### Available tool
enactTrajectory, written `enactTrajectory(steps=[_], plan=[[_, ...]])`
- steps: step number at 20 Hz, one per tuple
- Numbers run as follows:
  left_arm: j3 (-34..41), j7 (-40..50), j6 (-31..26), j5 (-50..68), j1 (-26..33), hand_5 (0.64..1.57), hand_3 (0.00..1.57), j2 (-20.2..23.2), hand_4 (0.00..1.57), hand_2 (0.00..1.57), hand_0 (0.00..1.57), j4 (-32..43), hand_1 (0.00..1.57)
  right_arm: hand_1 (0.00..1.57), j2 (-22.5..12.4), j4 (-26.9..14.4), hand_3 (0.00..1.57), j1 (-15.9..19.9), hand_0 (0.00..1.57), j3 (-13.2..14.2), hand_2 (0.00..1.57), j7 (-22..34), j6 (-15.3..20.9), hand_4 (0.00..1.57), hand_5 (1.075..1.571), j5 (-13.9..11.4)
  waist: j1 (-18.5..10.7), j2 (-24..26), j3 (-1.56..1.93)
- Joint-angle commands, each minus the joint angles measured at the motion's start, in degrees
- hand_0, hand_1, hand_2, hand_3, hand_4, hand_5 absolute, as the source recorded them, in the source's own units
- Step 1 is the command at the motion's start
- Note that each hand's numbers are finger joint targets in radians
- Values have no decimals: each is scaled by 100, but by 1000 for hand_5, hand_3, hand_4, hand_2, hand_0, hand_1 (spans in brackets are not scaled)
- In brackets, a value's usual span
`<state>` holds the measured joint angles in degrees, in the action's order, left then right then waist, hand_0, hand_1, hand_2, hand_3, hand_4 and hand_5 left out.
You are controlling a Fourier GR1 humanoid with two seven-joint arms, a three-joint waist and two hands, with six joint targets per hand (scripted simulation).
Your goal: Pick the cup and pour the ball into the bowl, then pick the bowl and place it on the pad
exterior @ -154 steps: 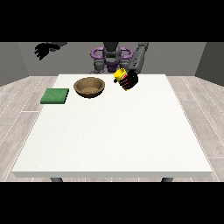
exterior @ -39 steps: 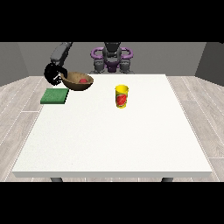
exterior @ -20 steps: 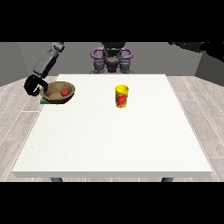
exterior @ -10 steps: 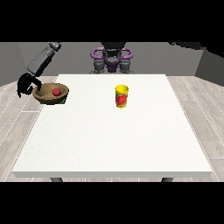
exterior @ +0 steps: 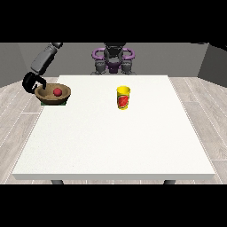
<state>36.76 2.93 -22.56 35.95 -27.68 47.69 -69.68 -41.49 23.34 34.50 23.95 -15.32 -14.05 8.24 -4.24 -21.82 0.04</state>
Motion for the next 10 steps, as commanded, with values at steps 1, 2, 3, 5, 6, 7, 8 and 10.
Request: enactTrajectory(steps=[1,2,3,5,6,7,8,10], plan=[[-177,50,60,-131,135,1554,0,-105,670,0,0,166,0,1571,177,-10,1374,-26,1571,-183,1571,341,170,970,1562,-126,59,534,-3],[-177,-179,-51,-260,129,1548,0,-59,659,0,0,423,0,1571,185,73,1406,53,1571,-220,1571,513,199,983,1561,-130,61,499,-6],[-55,-203,59,-234,11,1544,0,64,654,0,0,466,0,1571,-58,-33,1401,113,1571,-62,1571,613,-181,952,1545,48,221,331,-3],[-62,-144,38,-197,250,1541,0,-72,658,0,0,211,0,1571,-424,-352,1367,130,1571,438,1571,899,-63,622,1562,447,161,412,0],[124,-409,-151,-133,179,1538,0,78,651,0,0,464,0,1337,-231,-312,1060,85,1337,431,1571,656,226,0,1571,416,38,82,-2],[141,-148,-206,44,17,1539,0,287,654,0,0,445,0,1033,-309,-375,694,163,1033,286,991,851,142,0,1562,284,-47,36,1],[245,-295,-258,18,-95,1540,0,449,645,0,0,765,0,669,-411,-237,523,164,669,240,301,800,102,0,1535,244,104,-55,-2],[-31,100,-160,108,47,1546,0,188,654,0,0,353,0,0,-505,-355,0,280,0,181,0,1117,157,0,1503,182,-30,340,3]])
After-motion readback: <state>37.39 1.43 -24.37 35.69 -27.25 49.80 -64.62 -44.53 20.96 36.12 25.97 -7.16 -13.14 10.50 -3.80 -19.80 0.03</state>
